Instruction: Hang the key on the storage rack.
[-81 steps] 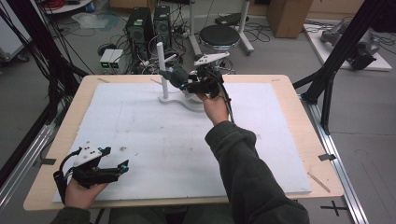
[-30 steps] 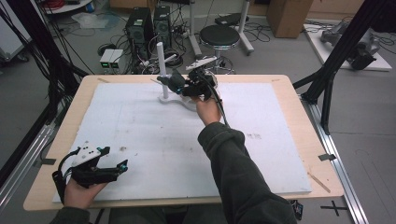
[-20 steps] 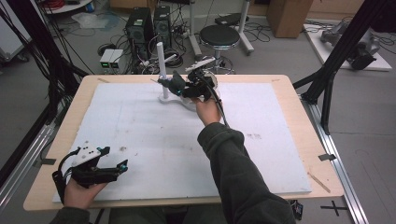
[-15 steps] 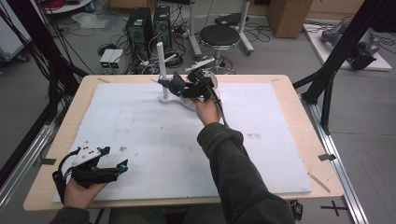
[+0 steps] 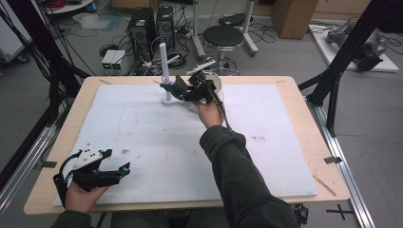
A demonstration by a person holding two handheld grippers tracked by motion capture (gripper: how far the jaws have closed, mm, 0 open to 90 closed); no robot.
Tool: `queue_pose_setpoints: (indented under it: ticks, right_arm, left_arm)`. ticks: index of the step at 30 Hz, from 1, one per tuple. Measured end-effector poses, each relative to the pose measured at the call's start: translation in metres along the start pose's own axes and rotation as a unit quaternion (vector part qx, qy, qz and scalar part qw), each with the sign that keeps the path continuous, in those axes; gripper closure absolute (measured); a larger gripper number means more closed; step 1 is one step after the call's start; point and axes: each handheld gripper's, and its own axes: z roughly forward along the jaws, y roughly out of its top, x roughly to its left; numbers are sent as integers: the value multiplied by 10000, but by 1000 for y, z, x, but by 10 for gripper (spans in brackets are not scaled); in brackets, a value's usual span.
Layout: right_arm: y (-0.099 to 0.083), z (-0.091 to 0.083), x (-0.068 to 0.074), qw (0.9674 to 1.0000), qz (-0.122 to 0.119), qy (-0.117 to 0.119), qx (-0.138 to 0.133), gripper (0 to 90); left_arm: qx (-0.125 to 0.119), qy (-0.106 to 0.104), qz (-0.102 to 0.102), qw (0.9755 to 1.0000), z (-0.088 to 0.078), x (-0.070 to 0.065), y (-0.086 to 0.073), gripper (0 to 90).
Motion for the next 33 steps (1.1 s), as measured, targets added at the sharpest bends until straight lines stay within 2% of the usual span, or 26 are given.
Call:
queue_pose_setpoints:
  ticks: [15, 22, 25, 33]
  right_arm:
    - [-3, 12, 0, 9998, 37, 80, 175, 490]
    - [-6, 18, -1, 9991, 233, 105, 326, 385]
    - [-7, 17, -2, 9990, 308, 157, 296, 362]
    - [-5, 7, -2, 9988, 323, 323, 154, 316]
  left_arm:
    - [-6, 8, 0, 10000, -1, 1, 0, 169]
    - [-15, 8, -17, 10000, -1, 1, 0, 169]
    - [-15, 6, -12, 10000, -1, 1, 0, 170]
    - [-35, 11, -31, 10000, -1, 2, 1, 169]
